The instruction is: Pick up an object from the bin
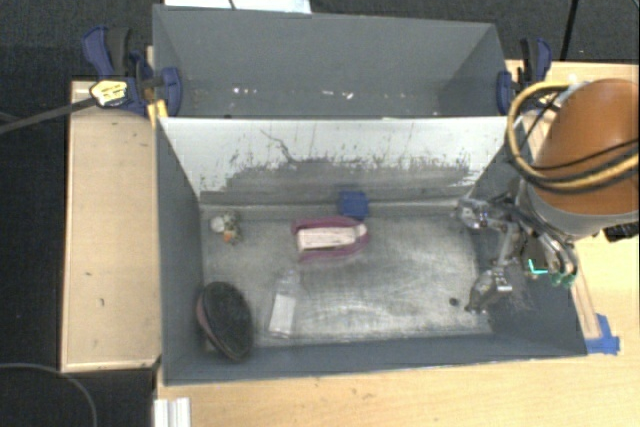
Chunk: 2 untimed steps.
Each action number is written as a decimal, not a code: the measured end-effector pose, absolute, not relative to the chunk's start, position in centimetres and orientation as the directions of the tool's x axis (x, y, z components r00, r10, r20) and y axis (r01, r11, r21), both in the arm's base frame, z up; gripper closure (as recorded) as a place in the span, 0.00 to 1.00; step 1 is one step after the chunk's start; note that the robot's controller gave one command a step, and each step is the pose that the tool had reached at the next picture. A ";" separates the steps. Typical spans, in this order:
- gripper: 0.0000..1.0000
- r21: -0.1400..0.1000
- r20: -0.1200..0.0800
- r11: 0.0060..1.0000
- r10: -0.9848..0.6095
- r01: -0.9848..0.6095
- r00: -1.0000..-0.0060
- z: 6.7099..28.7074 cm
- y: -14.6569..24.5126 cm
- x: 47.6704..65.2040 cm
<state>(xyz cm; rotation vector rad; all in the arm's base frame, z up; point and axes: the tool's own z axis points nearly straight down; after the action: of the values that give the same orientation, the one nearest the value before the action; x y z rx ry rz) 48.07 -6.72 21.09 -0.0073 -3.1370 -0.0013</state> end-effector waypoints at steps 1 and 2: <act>0.00 0.003 -0.004 0.994 0.107 0.107 -0.994 15.6 -2.1 55.4; 0.00 0.005 -0.002 0.994 0.111 0.111 -0.994 11.9 6.6 57.1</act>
Offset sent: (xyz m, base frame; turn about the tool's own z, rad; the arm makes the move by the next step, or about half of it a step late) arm 0.0716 0.0433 -0.0533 0.1070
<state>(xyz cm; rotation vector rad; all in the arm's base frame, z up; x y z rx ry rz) 57.13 6.65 11.91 -0.1749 -3.1391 -0.0080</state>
